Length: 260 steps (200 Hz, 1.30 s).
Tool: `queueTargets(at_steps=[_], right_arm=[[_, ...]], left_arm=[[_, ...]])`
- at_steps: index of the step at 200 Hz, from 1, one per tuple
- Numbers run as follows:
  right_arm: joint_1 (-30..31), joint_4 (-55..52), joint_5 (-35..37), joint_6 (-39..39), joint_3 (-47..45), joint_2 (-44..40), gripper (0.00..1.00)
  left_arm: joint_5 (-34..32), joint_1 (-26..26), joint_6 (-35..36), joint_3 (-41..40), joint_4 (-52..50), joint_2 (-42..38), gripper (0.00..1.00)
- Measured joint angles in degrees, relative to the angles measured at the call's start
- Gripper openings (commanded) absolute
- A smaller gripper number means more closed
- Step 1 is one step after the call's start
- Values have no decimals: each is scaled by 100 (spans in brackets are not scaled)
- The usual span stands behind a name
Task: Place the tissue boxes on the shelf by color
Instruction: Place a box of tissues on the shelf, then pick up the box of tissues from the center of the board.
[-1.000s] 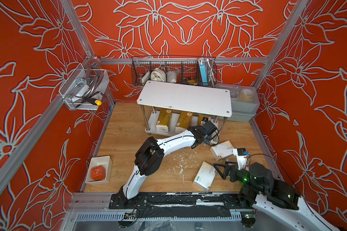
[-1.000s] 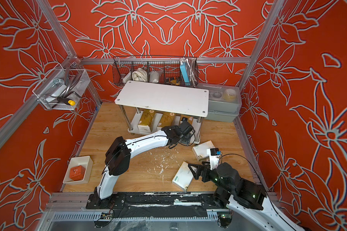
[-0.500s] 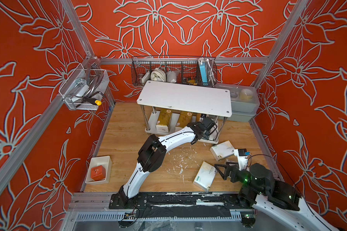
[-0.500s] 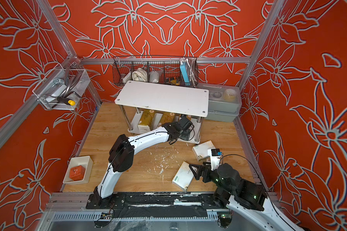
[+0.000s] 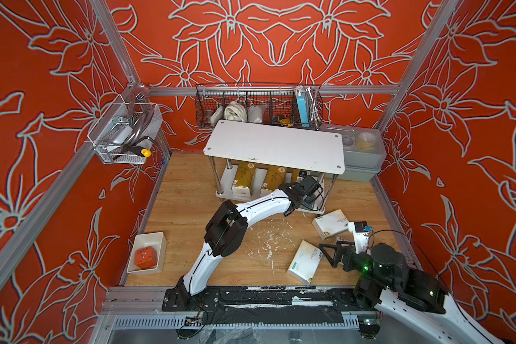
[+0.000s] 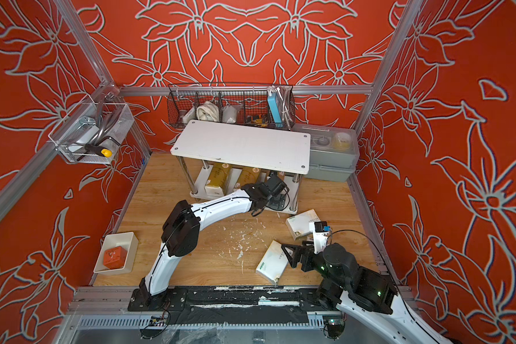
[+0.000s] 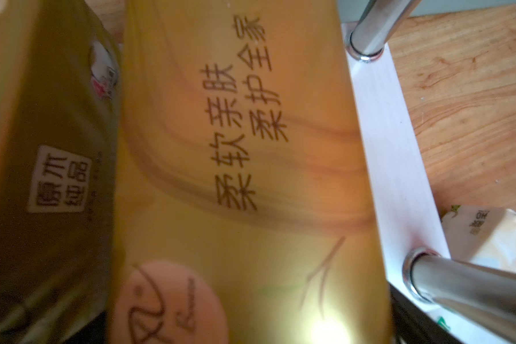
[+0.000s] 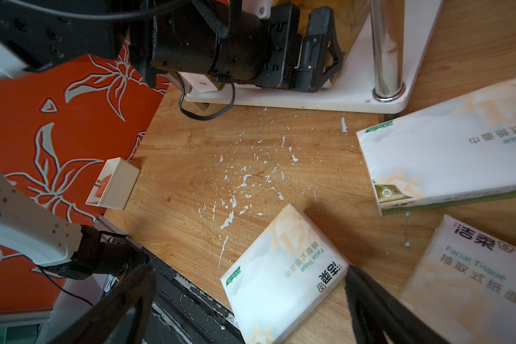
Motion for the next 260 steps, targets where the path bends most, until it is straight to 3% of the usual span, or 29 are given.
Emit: queueTargets(at_steps=[48,180,260], right_arm=[[0,-68,68,0,0,2,99],[0,-992,367,162,487,-164,99],[0,-1687,688,636,649,-280,99]], left_arm=[[85,-210,-72,-511,-7,-306,99],[586,-817,-785,-2448,-101,-2520,99],[1139,-1757,-1187,-3287,-391,-2870,99]])
